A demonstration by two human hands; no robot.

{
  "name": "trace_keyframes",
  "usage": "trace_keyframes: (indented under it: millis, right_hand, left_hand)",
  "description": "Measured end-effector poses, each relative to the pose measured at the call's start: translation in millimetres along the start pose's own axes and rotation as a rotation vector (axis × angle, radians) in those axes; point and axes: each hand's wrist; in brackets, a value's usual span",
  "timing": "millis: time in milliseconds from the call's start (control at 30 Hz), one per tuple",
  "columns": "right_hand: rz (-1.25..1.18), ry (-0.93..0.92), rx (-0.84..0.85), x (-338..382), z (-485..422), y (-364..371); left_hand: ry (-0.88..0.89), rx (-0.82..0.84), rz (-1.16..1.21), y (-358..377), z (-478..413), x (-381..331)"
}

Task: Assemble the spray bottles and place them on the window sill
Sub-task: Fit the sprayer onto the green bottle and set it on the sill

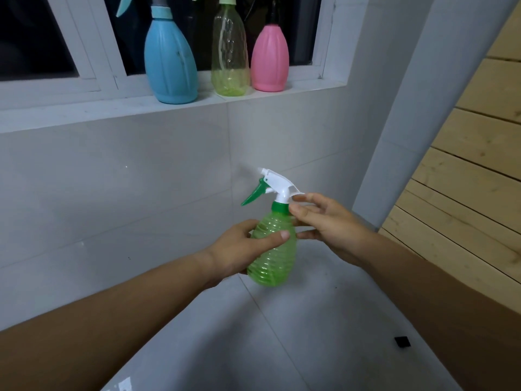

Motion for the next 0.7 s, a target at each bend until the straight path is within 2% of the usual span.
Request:
trace_keyframes:
  millis: [167,367,533,700]
  right_hand:
    - [0.102,0.019,0.039,-1.3,12.9,15.0]
    - [0.127,-0.149,0.064,30.6,16.1,55.3]
    - [0.061,-0.293,0.138,91.3,3.8,111.9]
    - [0.184,-0.405,0.153,166.2,-14.8,173.9]
  left_hand:
    - [0.06,-0.067,0.048,-14.8,4.6,-8.6]
    - [0.138,-0.142,0.099,-51.7,29.2,-36.9]
    - [0.252,-0.369,0.038,-112.9,54.0,-75.7]
    - [0.361,-0.581,-0.019,-187.7,65.3,-122.0]
Point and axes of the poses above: each hand's wrist, its own z-axis away from the middle knuckle, its own y-axis out of the palm, x = y × z, and after that the axes turned 8 degrees about y, right-handed
